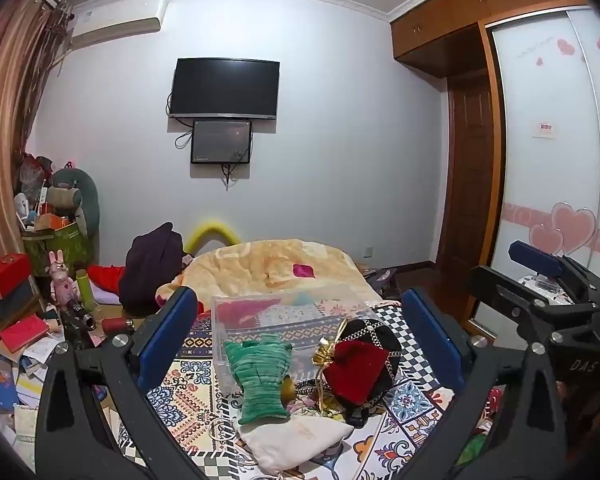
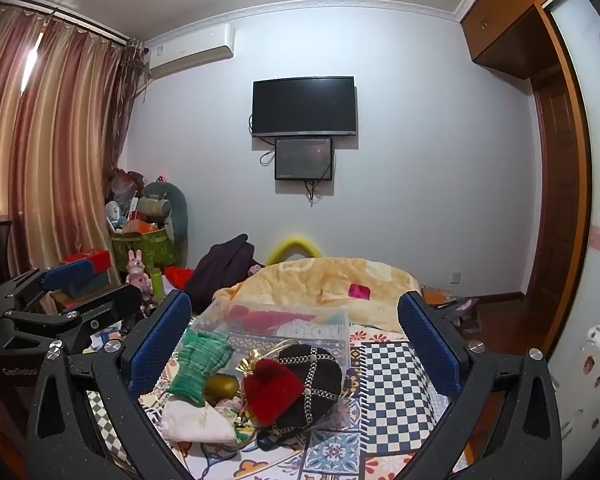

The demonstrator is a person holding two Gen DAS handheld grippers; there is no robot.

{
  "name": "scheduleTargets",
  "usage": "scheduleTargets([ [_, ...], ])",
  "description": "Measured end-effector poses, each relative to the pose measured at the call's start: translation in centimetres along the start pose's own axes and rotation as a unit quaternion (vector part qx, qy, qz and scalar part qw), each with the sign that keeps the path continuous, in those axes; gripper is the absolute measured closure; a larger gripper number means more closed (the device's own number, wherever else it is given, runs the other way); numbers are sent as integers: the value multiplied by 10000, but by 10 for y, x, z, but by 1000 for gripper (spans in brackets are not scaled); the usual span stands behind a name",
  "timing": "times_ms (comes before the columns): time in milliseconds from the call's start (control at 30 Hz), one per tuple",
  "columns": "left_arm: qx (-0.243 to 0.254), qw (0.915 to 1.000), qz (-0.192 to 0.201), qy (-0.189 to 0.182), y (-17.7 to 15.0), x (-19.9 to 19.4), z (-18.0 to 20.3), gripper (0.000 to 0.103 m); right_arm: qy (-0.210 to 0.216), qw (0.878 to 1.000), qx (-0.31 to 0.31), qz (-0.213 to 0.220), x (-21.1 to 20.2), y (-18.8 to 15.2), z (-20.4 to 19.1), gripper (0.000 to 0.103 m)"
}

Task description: Organize soft objects

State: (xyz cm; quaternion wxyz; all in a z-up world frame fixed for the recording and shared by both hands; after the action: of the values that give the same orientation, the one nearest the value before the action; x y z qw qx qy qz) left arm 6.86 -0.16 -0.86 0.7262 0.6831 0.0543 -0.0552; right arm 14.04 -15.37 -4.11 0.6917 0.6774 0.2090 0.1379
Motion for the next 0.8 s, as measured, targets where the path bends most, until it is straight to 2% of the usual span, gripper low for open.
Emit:
scheduleTargets([
  [800,54,10000,32,20,-1,-4,2,0,-64,9999,111,39,-8,3,9,0],
])
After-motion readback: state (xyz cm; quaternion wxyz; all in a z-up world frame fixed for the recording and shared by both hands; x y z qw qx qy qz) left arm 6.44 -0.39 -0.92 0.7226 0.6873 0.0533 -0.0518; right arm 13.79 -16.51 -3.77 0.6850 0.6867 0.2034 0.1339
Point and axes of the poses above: each gripper's, at about its wrist camera, not at the fingertips, and x roughly the way its jaws point, z to its right, y to its top, the point moved 7 cm from there along x, roughly the way its jaws point, and after that the axes turned 3 degrees about z, right-handed, at the moved point
